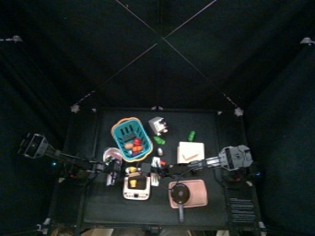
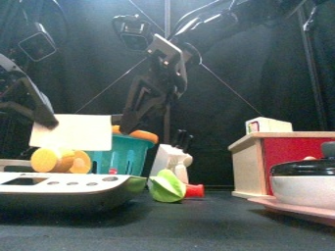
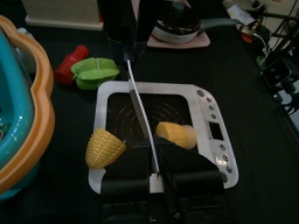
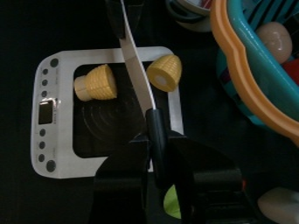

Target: Cut corn

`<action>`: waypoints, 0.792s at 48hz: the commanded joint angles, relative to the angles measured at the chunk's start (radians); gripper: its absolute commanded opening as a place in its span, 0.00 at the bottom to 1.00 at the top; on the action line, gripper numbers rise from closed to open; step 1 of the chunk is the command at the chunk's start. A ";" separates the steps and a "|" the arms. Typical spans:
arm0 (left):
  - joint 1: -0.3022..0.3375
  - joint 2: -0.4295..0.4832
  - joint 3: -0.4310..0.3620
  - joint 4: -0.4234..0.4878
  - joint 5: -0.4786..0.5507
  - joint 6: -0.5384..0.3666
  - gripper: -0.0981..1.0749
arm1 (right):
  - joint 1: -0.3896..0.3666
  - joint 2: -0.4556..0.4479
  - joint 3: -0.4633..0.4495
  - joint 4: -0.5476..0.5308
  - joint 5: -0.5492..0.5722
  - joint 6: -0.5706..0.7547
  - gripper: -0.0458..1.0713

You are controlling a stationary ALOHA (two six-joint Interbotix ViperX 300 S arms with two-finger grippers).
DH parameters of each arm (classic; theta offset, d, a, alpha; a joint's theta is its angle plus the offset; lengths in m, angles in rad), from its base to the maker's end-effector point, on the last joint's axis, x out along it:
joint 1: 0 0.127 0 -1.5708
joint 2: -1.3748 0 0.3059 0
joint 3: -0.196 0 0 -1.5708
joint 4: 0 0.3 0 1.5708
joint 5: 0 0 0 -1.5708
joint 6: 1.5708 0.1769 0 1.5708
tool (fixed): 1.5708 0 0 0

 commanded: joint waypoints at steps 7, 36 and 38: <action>0.026 -0.095 -0.041 0.028 -0.017 0.003 0.44 | -0.014 -0.046 -0.078 -0.029 -0.012 0.003 0.51; 0.035 -0.100 -0.018 0.025 -0.017 0.002 0.45 | -0.014 -0.046 -0.078 -0.026 -0.012 0.003 0.51; 0.035 -0.100 -0.018 0.026 -0.017 0.002 0.46 | -0.014 -0.046 -0.078 -0.025 -0.012 0.003 0.51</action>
